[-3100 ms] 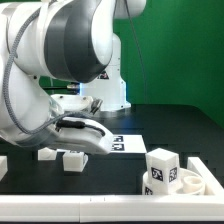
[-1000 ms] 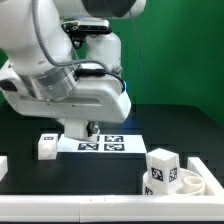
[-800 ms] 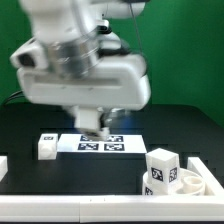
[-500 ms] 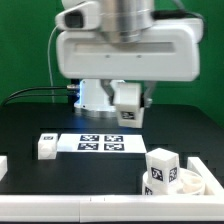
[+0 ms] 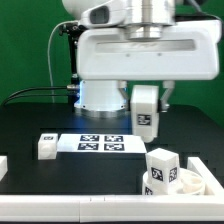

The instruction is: Assemble stool

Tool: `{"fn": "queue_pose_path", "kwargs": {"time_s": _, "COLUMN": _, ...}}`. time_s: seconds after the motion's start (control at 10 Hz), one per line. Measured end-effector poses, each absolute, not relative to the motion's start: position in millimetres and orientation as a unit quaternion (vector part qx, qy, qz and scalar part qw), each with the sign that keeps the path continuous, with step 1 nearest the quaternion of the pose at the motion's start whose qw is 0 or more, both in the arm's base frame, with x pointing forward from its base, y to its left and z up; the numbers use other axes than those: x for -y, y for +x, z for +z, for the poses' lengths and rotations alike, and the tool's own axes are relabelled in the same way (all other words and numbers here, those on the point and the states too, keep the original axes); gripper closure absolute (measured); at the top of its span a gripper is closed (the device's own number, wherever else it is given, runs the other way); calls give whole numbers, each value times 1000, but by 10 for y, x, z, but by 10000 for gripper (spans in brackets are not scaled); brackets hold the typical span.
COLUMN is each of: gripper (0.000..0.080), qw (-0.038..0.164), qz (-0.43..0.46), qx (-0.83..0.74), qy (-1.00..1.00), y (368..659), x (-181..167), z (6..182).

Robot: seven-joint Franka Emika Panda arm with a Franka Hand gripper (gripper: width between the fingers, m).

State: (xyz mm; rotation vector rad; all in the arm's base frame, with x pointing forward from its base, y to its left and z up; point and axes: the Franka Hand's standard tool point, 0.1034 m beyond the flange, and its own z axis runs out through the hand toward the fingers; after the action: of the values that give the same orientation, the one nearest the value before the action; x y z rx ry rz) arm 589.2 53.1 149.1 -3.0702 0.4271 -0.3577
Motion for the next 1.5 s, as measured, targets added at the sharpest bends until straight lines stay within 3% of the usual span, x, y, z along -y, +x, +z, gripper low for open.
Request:
{"fn": "queue_pose_path", "kwargs": {"time_s": 0.3, "gripper": 468, "qw": 28, "qz": -205, "qx": -130, "qy": -970, "y": 5896, "x": -1120, "z": 1402}}
{"fn": "queue_pose_path", "kwargs": {"time_s": 0.6, "gripper": 468, "qw": 29, "qz": -231, "qx": -120, "qy": -965, "y": 5880, "x": -1167, "z": 1339}}
{"fn": "queue_pose_path", "kwargs": {"time_s": 0.8, "gripper": 468, "qw": 16, "qz": -237, "qx": -98, "qy": -966, "y": 5840, "x": -1201, "z": 1098}}
{"fn": "queue_pose_path", "kwargs": {"time_s": 1.5, "gripper": 468, "qw": 4, "qz": -234, "qx": -96, "qy": -968, "y": 5784, "x": -1174, "z": 834}}
